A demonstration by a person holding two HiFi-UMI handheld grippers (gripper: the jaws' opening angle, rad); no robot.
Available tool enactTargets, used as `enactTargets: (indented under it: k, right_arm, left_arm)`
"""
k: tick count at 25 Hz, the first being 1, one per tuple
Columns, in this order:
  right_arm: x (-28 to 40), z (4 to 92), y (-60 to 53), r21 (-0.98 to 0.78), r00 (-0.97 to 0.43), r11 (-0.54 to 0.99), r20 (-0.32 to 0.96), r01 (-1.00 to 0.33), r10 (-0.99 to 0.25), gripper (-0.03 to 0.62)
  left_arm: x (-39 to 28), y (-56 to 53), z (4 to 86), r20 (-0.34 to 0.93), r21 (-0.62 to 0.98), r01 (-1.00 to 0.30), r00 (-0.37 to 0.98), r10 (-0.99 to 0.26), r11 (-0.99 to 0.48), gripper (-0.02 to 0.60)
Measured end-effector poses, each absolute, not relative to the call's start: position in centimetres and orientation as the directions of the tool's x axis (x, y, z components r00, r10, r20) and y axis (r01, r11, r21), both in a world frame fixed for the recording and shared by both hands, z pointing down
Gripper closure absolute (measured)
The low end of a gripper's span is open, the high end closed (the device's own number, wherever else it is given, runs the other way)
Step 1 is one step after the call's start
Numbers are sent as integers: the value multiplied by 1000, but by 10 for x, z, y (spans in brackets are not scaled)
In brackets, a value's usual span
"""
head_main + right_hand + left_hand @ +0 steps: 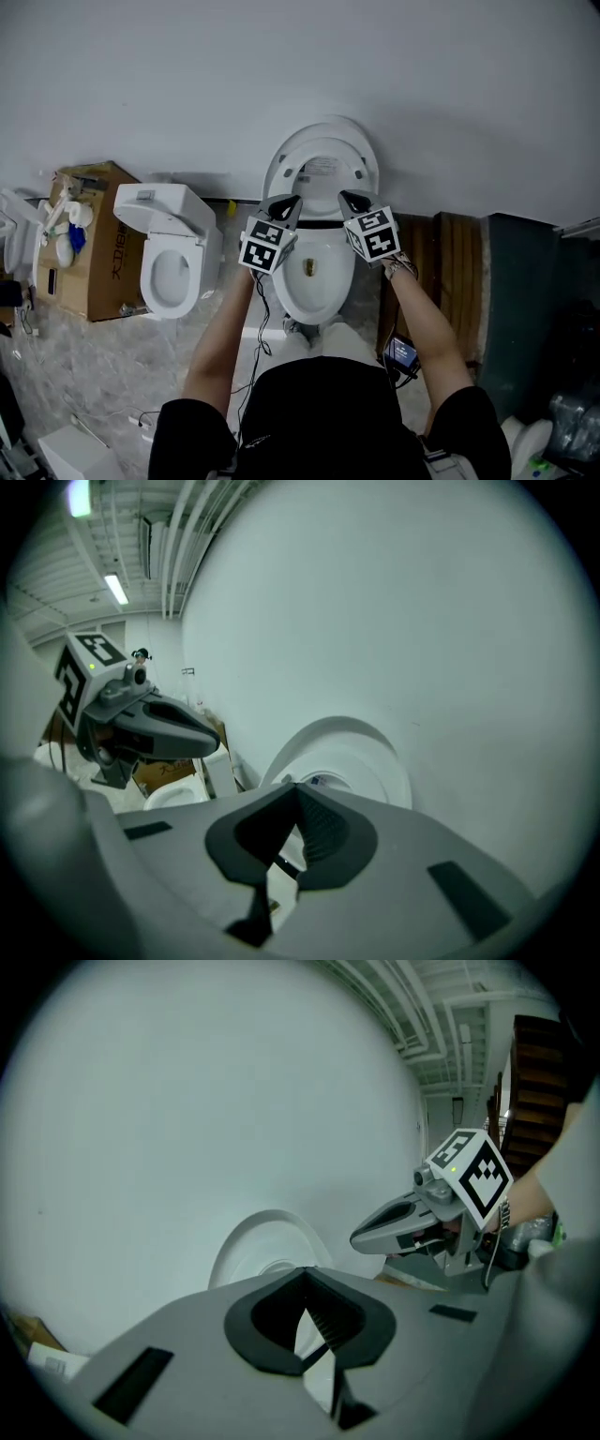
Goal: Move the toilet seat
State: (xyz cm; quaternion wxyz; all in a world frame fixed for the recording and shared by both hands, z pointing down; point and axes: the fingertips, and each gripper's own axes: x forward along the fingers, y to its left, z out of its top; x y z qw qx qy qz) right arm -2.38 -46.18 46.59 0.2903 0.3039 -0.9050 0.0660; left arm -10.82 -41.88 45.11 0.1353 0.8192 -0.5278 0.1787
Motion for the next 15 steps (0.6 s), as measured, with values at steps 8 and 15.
enactTargets:
  k: [8, 15]
  right_arm:
    - [-1, 418, -385, -10, -671, 743, 439, -669, -598, 582]
    - [21, 365, -328, -7, -684, 719, 317, -695, -657, 582]
  left_arm:
    - [-101, -343, 410, 305, 113, -898, 438, -846, -424, 574]
    - [-96, -288, 368, 199, 130, -905, 423, -884, -404, 574]
